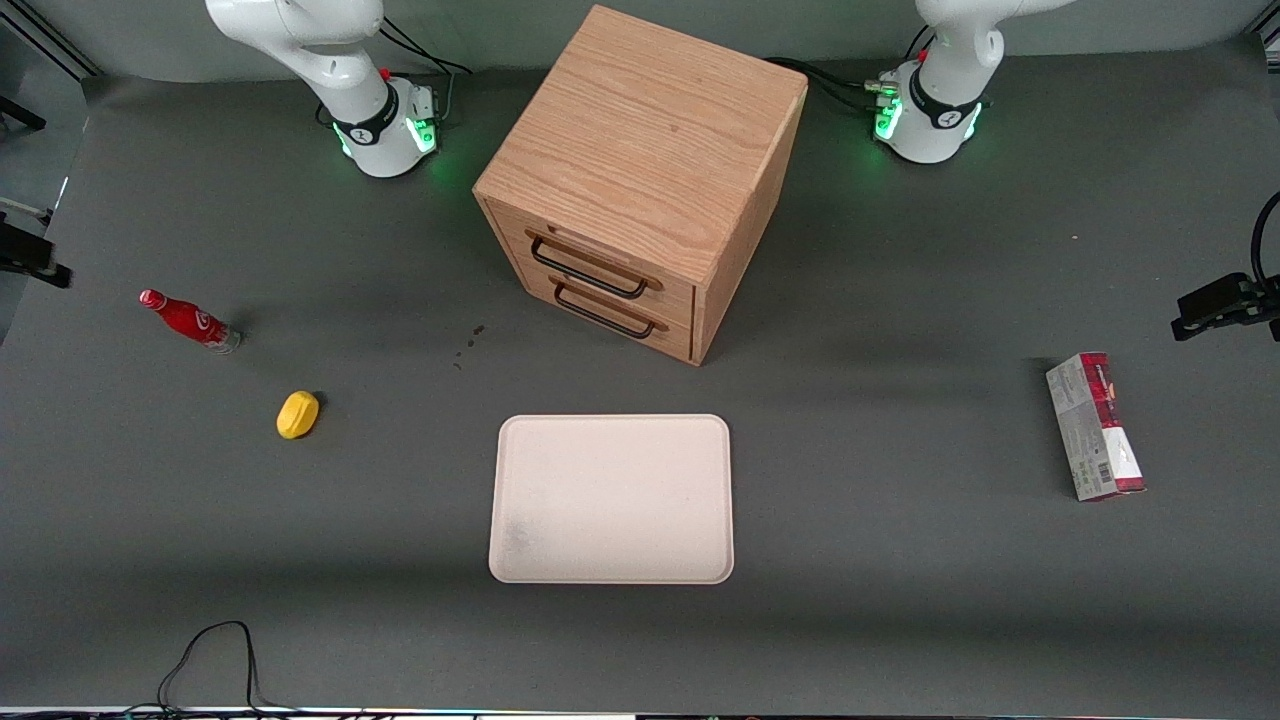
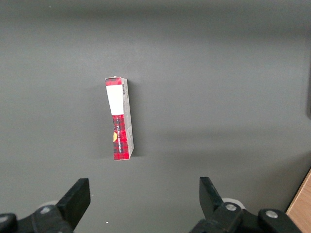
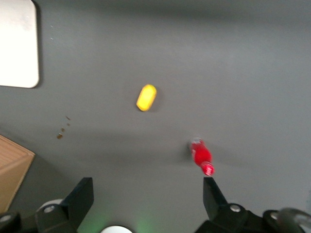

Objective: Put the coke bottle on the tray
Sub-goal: 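Move the right gripper over the red Coca-Cola bottle lying on the table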

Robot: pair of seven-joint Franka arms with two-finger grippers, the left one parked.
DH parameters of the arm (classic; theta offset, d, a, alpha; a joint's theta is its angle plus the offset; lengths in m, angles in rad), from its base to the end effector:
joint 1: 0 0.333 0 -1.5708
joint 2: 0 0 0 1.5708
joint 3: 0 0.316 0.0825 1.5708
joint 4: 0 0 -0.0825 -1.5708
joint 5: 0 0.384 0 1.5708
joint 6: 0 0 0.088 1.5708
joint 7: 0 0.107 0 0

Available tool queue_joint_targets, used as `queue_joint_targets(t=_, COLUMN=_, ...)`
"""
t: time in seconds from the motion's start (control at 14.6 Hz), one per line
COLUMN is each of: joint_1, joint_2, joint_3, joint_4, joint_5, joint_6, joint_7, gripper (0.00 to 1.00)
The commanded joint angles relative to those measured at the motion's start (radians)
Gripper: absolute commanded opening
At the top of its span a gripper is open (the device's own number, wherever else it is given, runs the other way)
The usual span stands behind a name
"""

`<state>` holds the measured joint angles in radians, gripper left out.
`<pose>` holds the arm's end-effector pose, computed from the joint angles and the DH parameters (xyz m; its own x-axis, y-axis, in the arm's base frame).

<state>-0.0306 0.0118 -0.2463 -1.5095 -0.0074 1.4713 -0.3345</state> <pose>0.5272 -0.1498 0.6383 0.9971 0.0571 -0.0502 0.0568 -0.9984 -0.0066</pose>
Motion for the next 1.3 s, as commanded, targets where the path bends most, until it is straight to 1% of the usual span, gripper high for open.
queue_joint_targets(t=0.0, joint_1=0.015, joint_2=-0.181, joint_3=-0.05, joint_4=-0.214, joint_5=-0.045, joint_6=0.079, joint_7=-0.057, gripper=1.0)
queue_joint_targets(t=0.14, joint_1=0.015, joint_2=-0.316, joint_3=-0.057, joint_4=-0.383, joint_5=-0.086, joint_6=0.154, joint_7=-0.057, gripper=1.0)
queue_joint_targets(t=0.27, joint_1=0.015, joint_2=-0.415, joint_3=-0.08, joint_4=-0.518, joint_5=-0.118, joint_6=0.223, joint_7=-0.061, gripper=1.0)
queue_joint_targets(t=0.34, joint_1=0.015, joint_2=-0.439, joint_3=-0.1, joint_4=-0.556, joint_5=-0.15, joint_6=0.243, joint_7=-0.076, gripper=1.0)
queue_joint_targets(t=0.41, joint_1=0.015, joint_2=-0.444, joint_3=-0.122, joint_4=-0.57, joint_5=-0.155, joint_6=0.253, joint_7=-0.115, gripper=1.0)
queue_joint_targets(t=0.55, joint_1=0.017, joint_2=-0.431, joint_3=-0.171, joint_4=-0.574, joint_5=-0.16, joint_6=0.27, joint_7=-0.17, gripper=1.0)
queue_joint_targets(t=0.75, joint_1=0.017, joint_2=-0.365, joint_3=-0.228, joint_4=-0.561, joint_5=-0.16, joint_6=0.279, joint_7=-0.233, gripper=1.0)
queue_joint_targets(t=1.02, joint_1=0.018, joint_2=-0.29, joint_3=-0.228, joint_4=-0.532, joint_5=-0.155, joint_6=0.288, joint_7=-0.25, gripper=1.0)
queue_joint_targets(t=1.16, joint_1=0.018, joint_2=-0.228, joint_3=-0.228, joint_4=-0.541, joint_5=-0.146, joint_6=0.342, joint_7=-0.247, gripper=1.0)
queue_joint_targets(t=1.23, joint_1=0.018, joint_2=-0.186, joint_3=-0.228, joint_4=-0.543, joint_5=-0.131, joint_6=0.371, joint_7=-0.247, gripper=1.0)
